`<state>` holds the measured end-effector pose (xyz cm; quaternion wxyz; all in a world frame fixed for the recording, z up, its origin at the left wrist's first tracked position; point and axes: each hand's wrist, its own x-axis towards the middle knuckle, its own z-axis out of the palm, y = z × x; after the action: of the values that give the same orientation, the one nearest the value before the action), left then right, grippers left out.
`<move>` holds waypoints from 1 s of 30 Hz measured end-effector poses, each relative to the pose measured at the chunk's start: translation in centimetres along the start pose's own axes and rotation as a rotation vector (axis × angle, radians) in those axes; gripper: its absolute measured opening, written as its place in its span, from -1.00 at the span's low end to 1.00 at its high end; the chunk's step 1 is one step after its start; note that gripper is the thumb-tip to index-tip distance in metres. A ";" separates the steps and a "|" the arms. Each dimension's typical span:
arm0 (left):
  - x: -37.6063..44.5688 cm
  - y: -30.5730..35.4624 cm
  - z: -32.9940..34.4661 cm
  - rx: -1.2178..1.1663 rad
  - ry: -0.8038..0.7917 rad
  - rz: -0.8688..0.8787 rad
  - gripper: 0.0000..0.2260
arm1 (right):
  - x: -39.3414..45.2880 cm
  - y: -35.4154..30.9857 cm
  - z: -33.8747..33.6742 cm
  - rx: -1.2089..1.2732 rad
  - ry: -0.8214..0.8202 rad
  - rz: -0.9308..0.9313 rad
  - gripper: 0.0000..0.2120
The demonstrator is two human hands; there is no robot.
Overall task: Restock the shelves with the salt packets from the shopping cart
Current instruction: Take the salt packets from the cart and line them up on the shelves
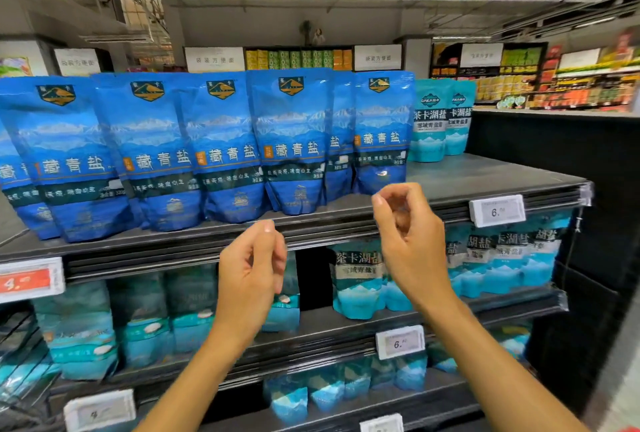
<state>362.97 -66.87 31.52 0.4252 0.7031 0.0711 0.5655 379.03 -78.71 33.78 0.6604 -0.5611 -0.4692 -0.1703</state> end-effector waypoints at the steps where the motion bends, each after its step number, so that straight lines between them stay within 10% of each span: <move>1: -0.8 -0.5 1.2 -0.055 -0.040 -0.042 -0.60 | -1.1 0.2 -1.5 -0.022 0.012 0.010 -0.91; 15: -17.1 -4.2 23.8 -0.442 -0.623 -0.642 -0.57 | -23.8 3.0 -27.1 -0.432 0.426 0.566 -0.91; 30: -44.7 -3.8 52.5 -0.308 -1.109 -1.180 -0.60 | -52.1 14.2 -54.7 -0.663 1.058 1.226 -0.82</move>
<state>393.72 -117.59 -3.84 0.7174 0.6611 0.1304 -0.1770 387.00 -139.24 -12.88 0.5695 -0.7250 0.3567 -0.1510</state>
